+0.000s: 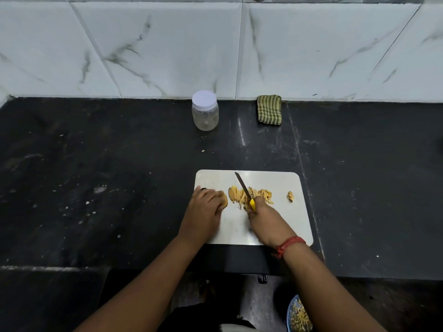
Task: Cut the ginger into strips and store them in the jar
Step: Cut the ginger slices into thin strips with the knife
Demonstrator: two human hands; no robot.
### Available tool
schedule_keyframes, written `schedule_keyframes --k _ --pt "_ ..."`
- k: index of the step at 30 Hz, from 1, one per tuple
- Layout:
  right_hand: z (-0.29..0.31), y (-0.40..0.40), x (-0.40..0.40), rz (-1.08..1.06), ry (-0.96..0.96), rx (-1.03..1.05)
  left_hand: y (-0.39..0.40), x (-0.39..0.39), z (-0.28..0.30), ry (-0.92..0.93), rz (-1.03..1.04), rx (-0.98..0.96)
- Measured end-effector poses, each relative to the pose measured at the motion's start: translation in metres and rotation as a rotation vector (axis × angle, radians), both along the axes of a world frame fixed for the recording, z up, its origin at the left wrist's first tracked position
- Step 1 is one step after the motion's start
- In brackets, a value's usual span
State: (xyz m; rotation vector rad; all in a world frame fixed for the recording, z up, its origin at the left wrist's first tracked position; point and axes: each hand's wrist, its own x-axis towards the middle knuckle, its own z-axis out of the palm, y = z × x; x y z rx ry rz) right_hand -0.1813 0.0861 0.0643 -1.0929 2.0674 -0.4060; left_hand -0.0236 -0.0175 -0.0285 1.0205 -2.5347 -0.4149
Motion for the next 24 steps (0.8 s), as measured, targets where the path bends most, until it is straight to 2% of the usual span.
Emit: schedule_keyframes --k 7,11,24 --pt "-0.005 0.026 0.012 0.029 0.02 -0.044 0.022 0.012 0.001 0.043 0.002 0.025" --pt "-0.009 0.036 0.02 0.063 0.058 -0.03 0.031 0.024 -0.003 -0.024 -0.077 -0.045" --pt "-0.022 0.006 0.039 0.132 0.097 0.065 0.025 0.022 -0.007 -0.096 -0.095 -0.042"
